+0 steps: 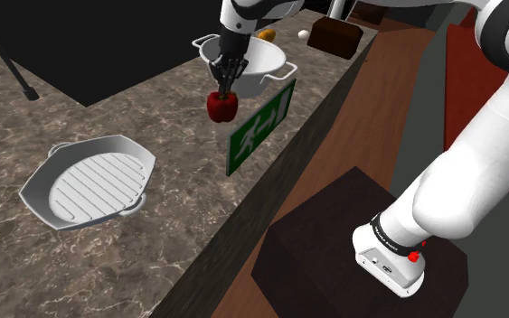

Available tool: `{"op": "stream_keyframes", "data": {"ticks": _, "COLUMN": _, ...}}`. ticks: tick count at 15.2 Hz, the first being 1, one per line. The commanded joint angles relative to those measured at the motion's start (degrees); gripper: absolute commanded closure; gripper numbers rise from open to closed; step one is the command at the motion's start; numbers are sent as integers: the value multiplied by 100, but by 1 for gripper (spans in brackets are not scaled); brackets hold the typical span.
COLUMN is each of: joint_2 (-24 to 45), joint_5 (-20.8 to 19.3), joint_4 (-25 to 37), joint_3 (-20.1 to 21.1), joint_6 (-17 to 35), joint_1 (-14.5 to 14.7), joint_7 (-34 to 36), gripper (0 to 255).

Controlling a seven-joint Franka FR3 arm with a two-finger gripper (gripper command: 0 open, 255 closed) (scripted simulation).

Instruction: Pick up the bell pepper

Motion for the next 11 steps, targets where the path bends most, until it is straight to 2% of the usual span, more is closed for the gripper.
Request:
{"op": "stream_keyframes", "data": {"ticks": 1, "joint_2": -28, "joint_5": -4, "joint_4": 124, "joint_3": -2, "joint_6": -149, "joint_1": -3, "joint_7": 19, "gripper": 255}}
{"op": "stream_keyframes", "data": {"ticks": 9, "joint_2": -74, "joint_5": -27, "joint_4": 680, "joint_3": -6, "joint_6": -746, "joint_1": -9, "joint_7": 101, "gripper": 255}}
{"op": "stream_keyframes", "data": {"ticks": 11, "joint_2": -74, "joint_5": -28, "joint_4": 692, "joint_3": -6, "joint_6": -758, "joint_1": -9, "joint_7": 103, "gripper": 255}}
